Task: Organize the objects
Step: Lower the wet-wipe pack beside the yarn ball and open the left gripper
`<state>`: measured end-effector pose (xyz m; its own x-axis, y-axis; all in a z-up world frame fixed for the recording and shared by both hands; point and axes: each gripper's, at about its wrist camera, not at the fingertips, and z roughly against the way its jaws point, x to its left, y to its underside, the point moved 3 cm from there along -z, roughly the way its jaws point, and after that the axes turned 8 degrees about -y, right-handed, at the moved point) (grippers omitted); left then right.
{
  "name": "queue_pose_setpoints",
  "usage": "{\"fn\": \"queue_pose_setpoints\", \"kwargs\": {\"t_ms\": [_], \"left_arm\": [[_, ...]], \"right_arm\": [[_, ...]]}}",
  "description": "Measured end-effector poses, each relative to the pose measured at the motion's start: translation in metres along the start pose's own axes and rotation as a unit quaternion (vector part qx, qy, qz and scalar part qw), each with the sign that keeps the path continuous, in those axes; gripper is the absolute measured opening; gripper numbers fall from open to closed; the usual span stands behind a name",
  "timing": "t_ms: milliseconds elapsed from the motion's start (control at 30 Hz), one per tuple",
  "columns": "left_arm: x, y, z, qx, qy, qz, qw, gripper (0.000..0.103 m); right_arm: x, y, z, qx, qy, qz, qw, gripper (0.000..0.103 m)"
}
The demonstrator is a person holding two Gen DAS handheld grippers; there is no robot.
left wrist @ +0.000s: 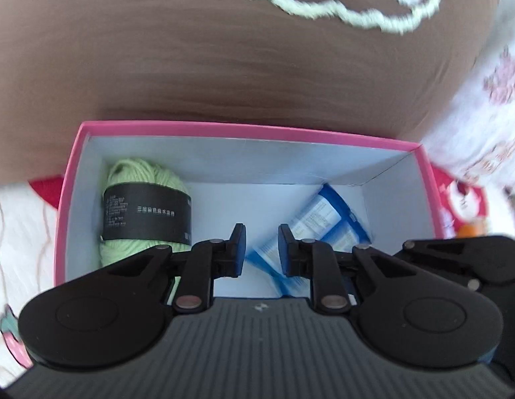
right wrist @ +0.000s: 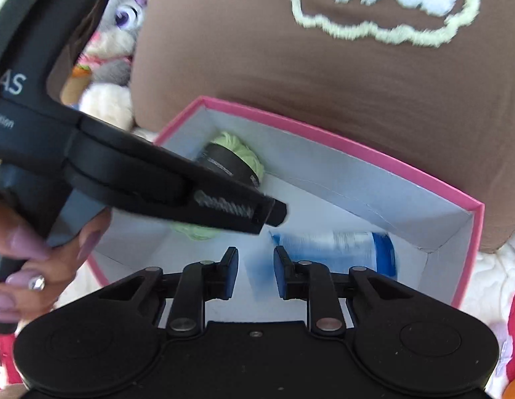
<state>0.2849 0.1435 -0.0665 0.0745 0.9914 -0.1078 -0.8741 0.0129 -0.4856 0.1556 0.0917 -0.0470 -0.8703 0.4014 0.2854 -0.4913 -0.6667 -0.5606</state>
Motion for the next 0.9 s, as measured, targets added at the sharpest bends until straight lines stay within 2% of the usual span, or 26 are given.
{"fn": "queue_pose_setpoints", "kwargs": {"t_ms": [133, 300, 500, 600, 633, 667, 800, 867, 900], "left_arm": [[0.002, 0.007, -0.009, 0.014, 0.004, 0.002, 0.9999, 0.020], [0.005, 0.019, -0.013, 0.030, 0.005, 0.003, 0.9995, 0.020], [0.000, 0.039, -0.029, 0.085, 0.033, 0.029, 0.9954, 0.026], [-0.005, 0.046, -0.039, 0.111, 0.044, 0.046, 0.9917, 0.033], [-0.006, 0.047, -0.043, 0.117, 0.046, 0.054, 0.9906, 0.043], [-0.006, 0.047, -0.046, 0.120, 0.047, 0.062, 0.9897, 0.044], [-0.010, 0.045, -0.056, 0.125, 0.043, 0.091, 0.9870, 0.046], [-0.011, 0.045, -0.062, 0.129, 0.043, 0.115, 0.9840, 0.044], [-0.012, 0.044, -0.063, 0.128, 0.038, 0.124, 0.9833, 0.039]], "right_arm": [[-0.014, 0.003, -0.002, 0.010, 0.001, -0.021, 1.000, 0.026], [-0.026, 0.005, 0.005, 0.036, 0.021, 0.006, 0.999, 0.030], [-0.033, 0.013, 0.012, 0.054, 0.057, 0.072, 0.994, 0.046], [-0.031, 0.018, 0.015, 0.059, 0.057, 0.104, 0.991, 0.046], [-0.029, 0.019, 0.015, 0.066, 0.055, 0.117, 0.989, 0.047], [-0.027, 0.020, 0.015, 0.074, 0.058, 0.130, 0.987, 0.048], [-0.022, 0.025, 0.011, 0.096, 0.072, 0.187, 0.975, 0.052], [-0.023, 0.027, 0.012, 0.104, 0.067, 0.203, 0.971, 0.053], [-0.023, 0.028, 0.013, 0.106, 0.064, 0.208, 0.970, 0.053]]}}
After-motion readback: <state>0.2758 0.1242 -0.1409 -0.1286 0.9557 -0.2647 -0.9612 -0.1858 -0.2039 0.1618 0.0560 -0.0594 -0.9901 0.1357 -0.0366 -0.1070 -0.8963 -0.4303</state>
